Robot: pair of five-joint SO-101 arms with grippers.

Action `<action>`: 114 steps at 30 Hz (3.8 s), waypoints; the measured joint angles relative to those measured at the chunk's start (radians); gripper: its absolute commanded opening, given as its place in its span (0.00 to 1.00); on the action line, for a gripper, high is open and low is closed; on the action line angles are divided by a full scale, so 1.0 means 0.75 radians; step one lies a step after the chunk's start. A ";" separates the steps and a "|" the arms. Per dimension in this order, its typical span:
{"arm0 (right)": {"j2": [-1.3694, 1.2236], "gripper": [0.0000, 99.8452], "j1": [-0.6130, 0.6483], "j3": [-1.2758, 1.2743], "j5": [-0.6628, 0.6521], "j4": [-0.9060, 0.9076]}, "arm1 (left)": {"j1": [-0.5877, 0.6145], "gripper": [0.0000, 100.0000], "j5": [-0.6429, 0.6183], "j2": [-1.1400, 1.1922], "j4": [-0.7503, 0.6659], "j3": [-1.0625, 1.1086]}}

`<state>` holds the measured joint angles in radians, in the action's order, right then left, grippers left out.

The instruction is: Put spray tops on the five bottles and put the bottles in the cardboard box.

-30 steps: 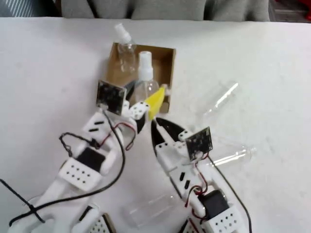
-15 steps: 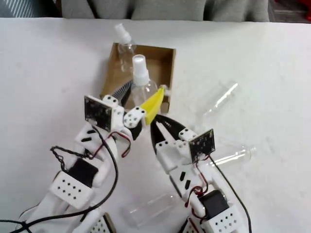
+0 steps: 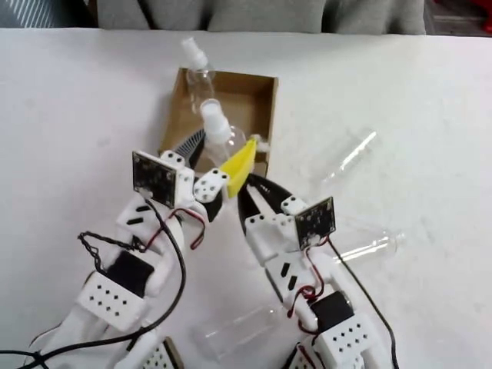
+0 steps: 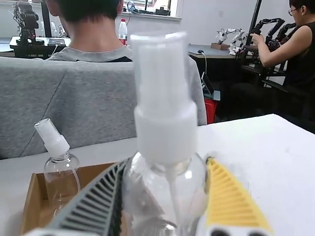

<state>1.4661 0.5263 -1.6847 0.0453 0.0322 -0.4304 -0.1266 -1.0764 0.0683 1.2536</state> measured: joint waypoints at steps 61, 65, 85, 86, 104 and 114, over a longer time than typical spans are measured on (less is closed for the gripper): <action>0.430 0.02 -0.018 0.025 0.000 0.814 | 0.505 0.02 -0.004 1.913 -0.992 -0.800; 0.430 0.02 -0.016 0.025 0.000 0.814 | 0.505 0.02 -0.004 1.954 -0.994 -0.833; 0.430 0.02 -0.016 0.025 -0.076 0.814 | 0.505 0.02 -0.004 2.036 -1.000 -0.874; 0.430 0.02 -0.016 0.025 -0.076 0.814 | 0.505 0.02 -0.004 2.036 -1.000 -0.876; 0.430 0.02 -0.016 0.025 -0.084 0.814 | 0.505 0.23 -0.004 2.038 -1.000 -0.896; 0.430 0.02 -0.016 0.025 -0.084 0.814 | 0.505 0.25 -0.004 2.038 -1.000 -0.896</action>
<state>1.7883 0.5140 -1.6663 -0.0176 0.6429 -0.0514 -0.1297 0.4519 -0.6820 0.5815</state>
